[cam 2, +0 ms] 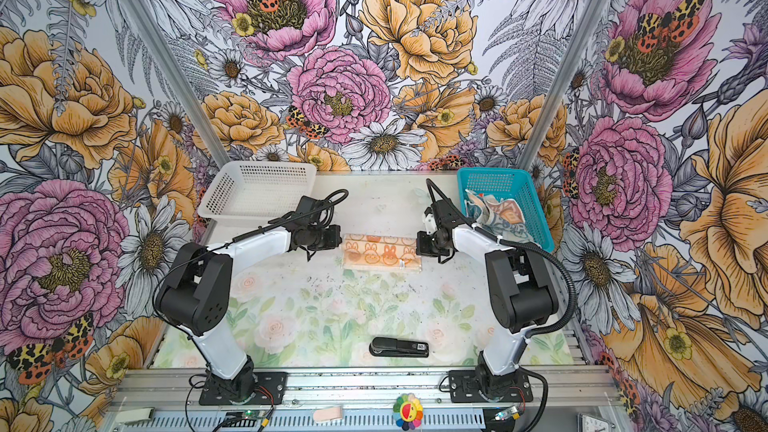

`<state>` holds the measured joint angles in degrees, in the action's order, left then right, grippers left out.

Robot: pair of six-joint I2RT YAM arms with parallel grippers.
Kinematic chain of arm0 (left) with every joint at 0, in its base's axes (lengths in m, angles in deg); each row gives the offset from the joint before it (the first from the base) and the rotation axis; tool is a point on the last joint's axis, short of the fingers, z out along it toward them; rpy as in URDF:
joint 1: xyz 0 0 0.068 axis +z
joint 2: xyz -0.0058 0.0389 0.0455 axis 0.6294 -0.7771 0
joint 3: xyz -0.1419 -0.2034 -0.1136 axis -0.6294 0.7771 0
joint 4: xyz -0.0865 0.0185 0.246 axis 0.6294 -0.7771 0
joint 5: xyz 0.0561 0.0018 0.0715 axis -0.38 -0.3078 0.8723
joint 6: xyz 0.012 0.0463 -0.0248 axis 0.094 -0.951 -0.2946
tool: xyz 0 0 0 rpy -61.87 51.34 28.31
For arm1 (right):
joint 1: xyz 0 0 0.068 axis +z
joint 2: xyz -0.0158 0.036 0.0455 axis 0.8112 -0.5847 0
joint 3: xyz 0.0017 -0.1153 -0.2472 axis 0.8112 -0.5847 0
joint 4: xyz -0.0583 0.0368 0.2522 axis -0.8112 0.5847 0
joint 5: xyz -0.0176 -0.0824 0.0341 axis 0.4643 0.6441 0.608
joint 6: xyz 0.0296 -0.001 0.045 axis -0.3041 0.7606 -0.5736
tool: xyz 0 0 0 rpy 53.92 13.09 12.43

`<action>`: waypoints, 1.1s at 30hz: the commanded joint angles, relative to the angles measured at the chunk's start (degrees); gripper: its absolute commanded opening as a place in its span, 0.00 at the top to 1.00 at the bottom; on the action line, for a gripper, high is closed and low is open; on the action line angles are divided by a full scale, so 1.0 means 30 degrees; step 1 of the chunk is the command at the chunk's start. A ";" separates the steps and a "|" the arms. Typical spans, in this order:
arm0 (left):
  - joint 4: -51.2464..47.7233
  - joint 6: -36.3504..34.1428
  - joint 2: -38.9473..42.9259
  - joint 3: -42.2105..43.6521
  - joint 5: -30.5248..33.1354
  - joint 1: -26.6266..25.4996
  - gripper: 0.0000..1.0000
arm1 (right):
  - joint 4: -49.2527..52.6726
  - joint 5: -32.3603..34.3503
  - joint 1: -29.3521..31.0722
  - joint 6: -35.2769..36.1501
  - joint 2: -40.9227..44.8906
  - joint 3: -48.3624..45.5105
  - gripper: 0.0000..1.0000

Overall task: Fold and stack the towels
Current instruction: 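Fold the far edge over toward the near edge with both grippers, then open both grippers and lift them off the folded towel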

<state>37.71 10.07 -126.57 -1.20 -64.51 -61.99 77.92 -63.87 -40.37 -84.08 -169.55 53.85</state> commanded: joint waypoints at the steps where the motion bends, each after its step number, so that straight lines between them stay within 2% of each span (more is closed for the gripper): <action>1: 0.0267 0.0394 0.0118 0.0259 0.0785 -0.0052 1.00 | -0.0476 0.0861 -0.0010 -0.0263 0.0362 -0.0482 1.00; 15: 0.0257 0.0933 0.0970 0.0547 0.0516 -0.0336 1.00 | -0.0548 0.1024 -0.0170 -0.0155 0.1712 -0.0686 1.00; 33: 0.0822 0.1228 -0.0261 0.1524 0.0555 -0.0828 1.00 | -0.1159 0.0841 0.0065 -0.0362 0.0091 -0.1615 0.98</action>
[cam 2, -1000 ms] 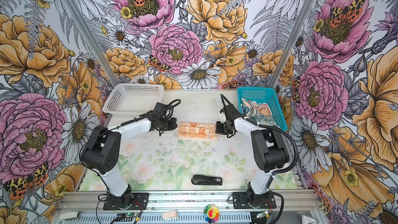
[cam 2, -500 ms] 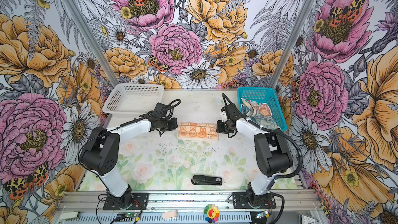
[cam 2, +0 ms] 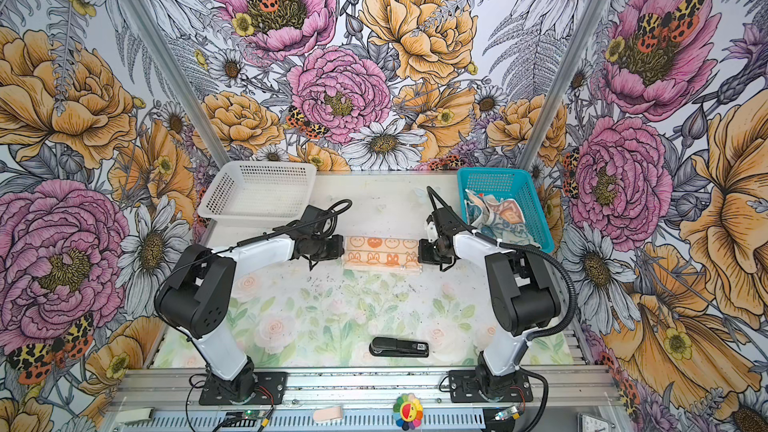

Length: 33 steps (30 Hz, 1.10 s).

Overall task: Fold and stack the towels
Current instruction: 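Open both grippers and lift them off the folded towel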

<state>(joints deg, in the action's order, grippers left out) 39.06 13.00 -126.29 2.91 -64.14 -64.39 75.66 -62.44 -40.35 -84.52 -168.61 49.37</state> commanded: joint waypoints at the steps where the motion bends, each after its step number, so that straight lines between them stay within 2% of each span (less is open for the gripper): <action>1: 0.0371 0.0258 -0.0386 0.0104 0.0366 -0.0026 1.00 | -0.0387 0.0375 0.0084 -0.0209 -0.0208 -0.0115 0.95; 2: 0.0370 0.0259 -0.0388 0.0026 0.0307 -0.0088 0.91 | -0.0401 0.0360 0.0102 -0.0232 -0.0168 -0.0111 0.92; 4: 0.0363 0.0259 -0.0263 -0.0081 0.0264 -0.0201 0.83 | -0.0380 0.0289 0.0099 -0.0260 0.0054 -0.0127 0.84; 5: 0.0356 0.0302 -0.0128 -0.0184 0.0210 -0.0252 0.77 | -0.0365 0.0191 0.0145 -0.0265 0.0274 -0.0130 0.78; 8: 0.0318 0.0529 0.0424 -0.0398 0.0072 -0.0319 0.49 | -0.0325 -0.0027 0.0172 -0.0460 0.1143 -0.0155 0.63; 14: 0.0077 0.1496 0.1642 -0.1176 -0.0500 -0.0684 0.01 | -0.0324 -0.0775 0.0262 -0.1438 0.3268 -0.0206 0.31; 18: 0.0532 0.2708 0.1533 -0.1767 -0.1288 -0.1382 0.01 | -0.0406 -0.1693 0.0450 -0.2466 0.3460 0.0100 0.13; 22: 0.1412 0.3865 0.1039 -0.1351 -0.2025 -0.1957 0.01 | -0.0917 -0.2364 0.1060 -0.3145 0.2913 -0.0170 0.01; 27: 0.2531 0.4443 0.0767 0.0353 -0.2106 -0.2065 0.01 | -0.3203 -0.3156 0.1573 -0.4387 0.2106 -0.1904 0.01; 33: 0.3168 0.4323 0.0153 0.1600 -0.2160 -0.1618 0.01 | -0.4031 -0.2902 0.1647 -0.4183 0.0839 -0.2653 0.01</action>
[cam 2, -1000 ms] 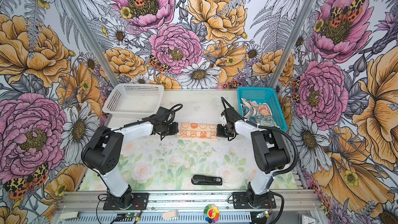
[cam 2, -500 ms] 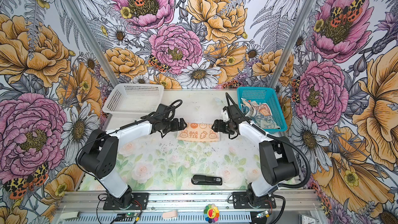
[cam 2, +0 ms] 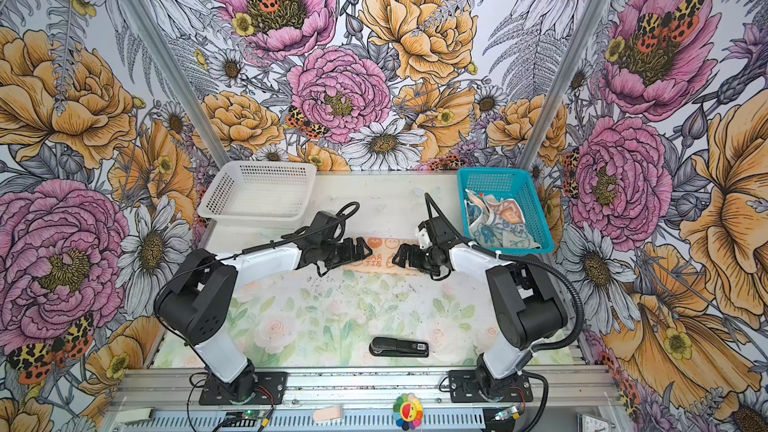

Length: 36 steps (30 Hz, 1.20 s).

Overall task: Fold and stack the towels
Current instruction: 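Open both grippers and lift them off the folded towel, then move both grippers to the far edge of the folded towel strip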

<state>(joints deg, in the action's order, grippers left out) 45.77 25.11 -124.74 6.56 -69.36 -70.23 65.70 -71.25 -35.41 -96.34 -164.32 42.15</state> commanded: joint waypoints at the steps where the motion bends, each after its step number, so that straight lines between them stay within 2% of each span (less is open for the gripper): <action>1: 0.1013 0.0269 -0.0475 0.0557 -0.0472 0.0427 0.01 | -0.0694 0.0109 -0.0012 -0.0147 -0.0757 -0.0268 0.01; 5: 0.0807 -0.0064 -0.0699 0.0428 -0.0421 0.0586 0.01 | -0.0622 0.0050 0.0000 -0.0129 -0.0612 0.0099 0.01; 13: -0.2391 -0.2110 -0.0409 -0.3015 0.0267 0.1436 0.01 | 0.0571 0.0142 -0.0507 0.0125 0.0925 0.2308 0.01; 16: -0.2674 -0.2293 -0.1328 -0.4018 -0.0517 0.1910 0.01 | 0.0712 -0.0276 -0.0835 0.0249 0.0013 0.3328 0.01; 27: -0.1632 -0.0876 -0.4798 -0.7332 -0.1537 0.1458 0.01 | 0.0683 -0.0992 -0.0970 0.0207 -0.4435 0.7242 0.01; 36: -0.1574 -0.1602 -0.5619 -0.5977 -0.1048 0.2114 0.01 | 0.0697 -0.0669 -0.1354 0.1057 -0.6158 0.7062 0.01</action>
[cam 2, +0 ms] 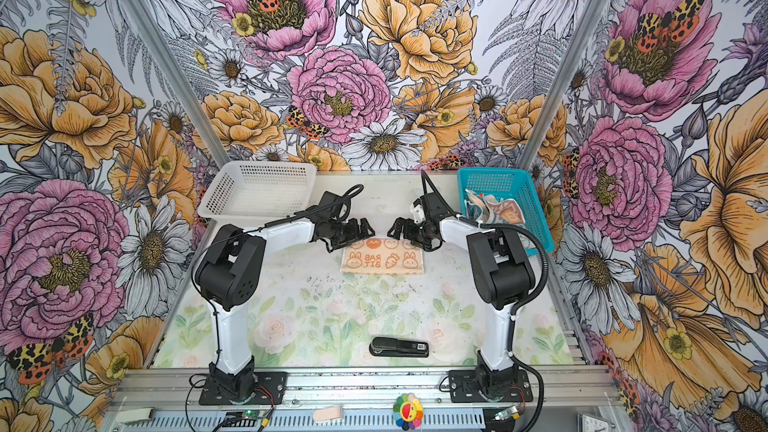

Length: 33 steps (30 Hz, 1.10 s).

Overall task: Fold and stack the towels
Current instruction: 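Move both grippers to the far edge of the folded towel strip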

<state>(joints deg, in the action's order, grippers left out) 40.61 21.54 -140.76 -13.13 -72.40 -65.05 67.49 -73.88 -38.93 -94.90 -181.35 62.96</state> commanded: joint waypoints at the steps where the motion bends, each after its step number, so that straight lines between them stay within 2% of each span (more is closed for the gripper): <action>1: 0.0146 -0.0518 -0.0264 0.0635 -0.0018 0.0446 0.01 | 0.0114 0.0239 -0.0220 0.0677 -0.0473 0.0116 0.01; 8: -0.1143 -0.1392 0.1337 -0.0285 -0.0158 0.0536 0.01 | 0.0249 -0.0084 -0.0376 0.0627 0.1589 0.0066 0.01; 15: -0.4657 -0.2840 0.2498 -0.0049 0.0709 0.0544 0.01 | 0.0801 0.0551 -0.0363 0.0929 0.4179 -0.2208 0.01; 23: -0.5446 -0.3350 0.2666 0.1333 0.1458 0.0392 0.03 | 0.0771 0.0801 -0.0207 0.1475 0.4230 -0.3846 0.01; 30: -0.6201 -0.3652 0.1830 0.0348 0.2510 -0.0385 0.07 | 0.0749 0.1377 -0.0207 0.1904 0.3800 -0.4396 0.01; 33: -0.6652 -0.3645 0.1252 -0.0218 0.2698 -0.0514 0.12 | 0.0701 0.1428 -0.0204 0.1926 0.3524 -0.4557 0.01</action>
<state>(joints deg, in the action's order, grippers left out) 22.23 11.79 -135.23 -11.49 -66.65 -66.14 70.18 -70.93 -39.67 -90.38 -169.42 49.94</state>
